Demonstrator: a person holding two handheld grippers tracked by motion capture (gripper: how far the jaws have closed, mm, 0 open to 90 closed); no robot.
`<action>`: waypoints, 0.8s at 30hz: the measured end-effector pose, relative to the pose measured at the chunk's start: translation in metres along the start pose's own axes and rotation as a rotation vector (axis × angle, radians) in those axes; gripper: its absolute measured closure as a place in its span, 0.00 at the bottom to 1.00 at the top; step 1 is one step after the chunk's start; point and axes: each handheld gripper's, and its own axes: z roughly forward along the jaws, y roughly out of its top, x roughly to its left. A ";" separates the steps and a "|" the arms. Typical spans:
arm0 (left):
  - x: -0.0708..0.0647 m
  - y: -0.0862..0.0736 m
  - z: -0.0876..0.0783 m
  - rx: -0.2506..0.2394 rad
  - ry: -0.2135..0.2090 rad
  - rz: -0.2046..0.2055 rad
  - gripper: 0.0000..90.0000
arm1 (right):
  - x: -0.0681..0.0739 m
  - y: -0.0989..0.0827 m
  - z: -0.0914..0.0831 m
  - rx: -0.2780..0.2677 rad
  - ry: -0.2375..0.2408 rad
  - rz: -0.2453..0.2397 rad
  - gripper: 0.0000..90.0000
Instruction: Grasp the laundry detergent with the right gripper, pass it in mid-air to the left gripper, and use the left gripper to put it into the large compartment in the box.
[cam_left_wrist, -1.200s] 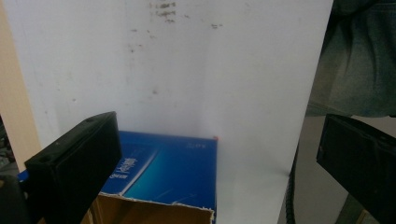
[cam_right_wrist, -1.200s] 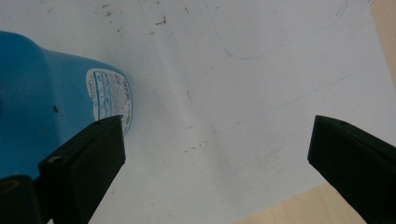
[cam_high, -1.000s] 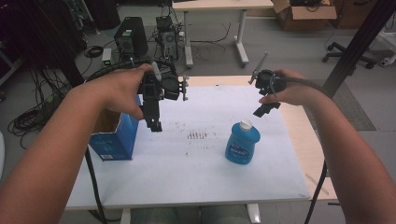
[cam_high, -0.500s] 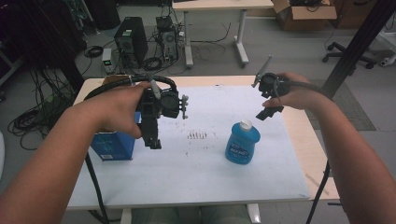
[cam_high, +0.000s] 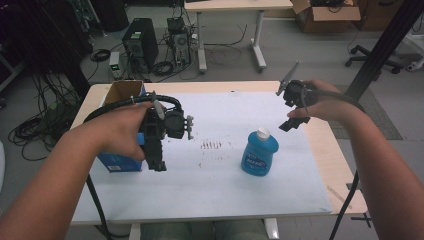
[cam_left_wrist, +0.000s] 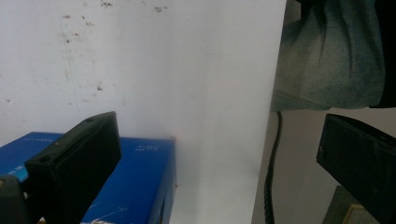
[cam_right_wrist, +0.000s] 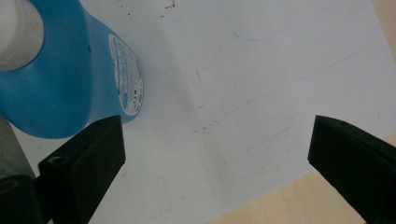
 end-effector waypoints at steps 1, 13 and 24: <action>-0.001 -0.001 0.001 0.001 -0.001 -0.004 0.00 | 0.001 -0.001 -0.001 0.000 0.001 0.000 0.05; -0.005 -0.002 0.005 -0.006 -0.005 0.007 0.00 | 0.015 -0.028 -0.003 -0.028 0.009 0.000 0.05; -0.007 -0.001 0.007 -0.004 -0.004 0.015 0.00 | 0.032 -0.055 0.003 -0.077 0.020 0.001 0.05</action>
